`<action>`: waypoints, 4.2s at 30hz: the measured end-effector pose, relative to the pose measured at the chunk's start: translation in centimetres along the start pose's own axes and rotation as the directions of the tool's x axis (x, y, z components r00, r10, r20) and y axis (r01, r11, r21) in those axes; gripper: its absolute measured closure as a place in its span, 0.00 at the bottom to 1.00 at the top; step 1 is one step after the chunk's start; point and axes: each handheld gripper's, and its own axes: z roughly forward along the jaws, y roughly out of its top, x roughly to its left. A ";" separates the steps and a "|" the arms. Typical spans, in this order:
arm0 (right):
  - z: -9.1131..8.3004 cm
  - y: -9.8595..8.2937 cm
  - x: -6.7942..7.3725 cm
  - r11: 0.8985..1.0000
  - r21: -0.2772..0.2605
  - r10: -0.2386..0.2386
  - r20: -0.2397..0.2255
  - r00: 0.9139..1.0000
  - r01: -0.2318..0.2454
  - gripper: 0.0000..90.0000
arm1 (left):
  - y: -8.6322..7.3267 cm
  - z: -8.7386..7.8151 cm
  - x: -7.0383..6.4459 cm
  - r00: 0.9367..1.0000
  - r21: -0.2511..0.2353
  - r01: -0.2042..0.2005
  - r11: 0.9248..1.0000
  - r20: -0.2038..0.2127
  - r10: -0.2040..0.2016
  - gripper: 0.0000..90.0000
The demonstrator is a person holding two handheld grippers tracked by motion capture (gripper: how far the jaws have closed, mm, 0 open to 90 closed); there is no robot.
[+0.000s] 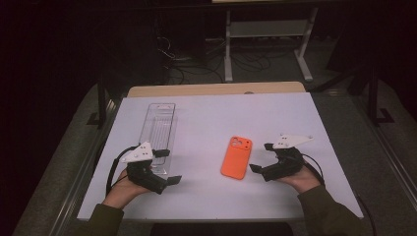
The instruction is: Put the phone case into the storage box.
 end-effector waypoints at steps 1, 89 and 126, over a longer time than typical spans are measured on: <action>0.0 0.0 0.0 1.000 0.000 0.000 0.000 1.000 0.000 0.08 | 0.0 0.0 0.0 1.000 0.001 -0.001 1.000 0.000 0.001 0.00; 6.0 -1.1 -0.3 0.975 0.203 -0.055 -0.198 0.979 0.096 0.98 | 0.3 0.1 0.1 1.000 -0.007 -0.011 1.000 0.006 0.011 0.00; 8.9 2.1 1.2 0.984 0.142 -0.080 -0.183 0.980 0.107 0.97 | 0.3 0.2 0.0 1.000 -0.007 -0.011 1.000 0.011 0.011 0.00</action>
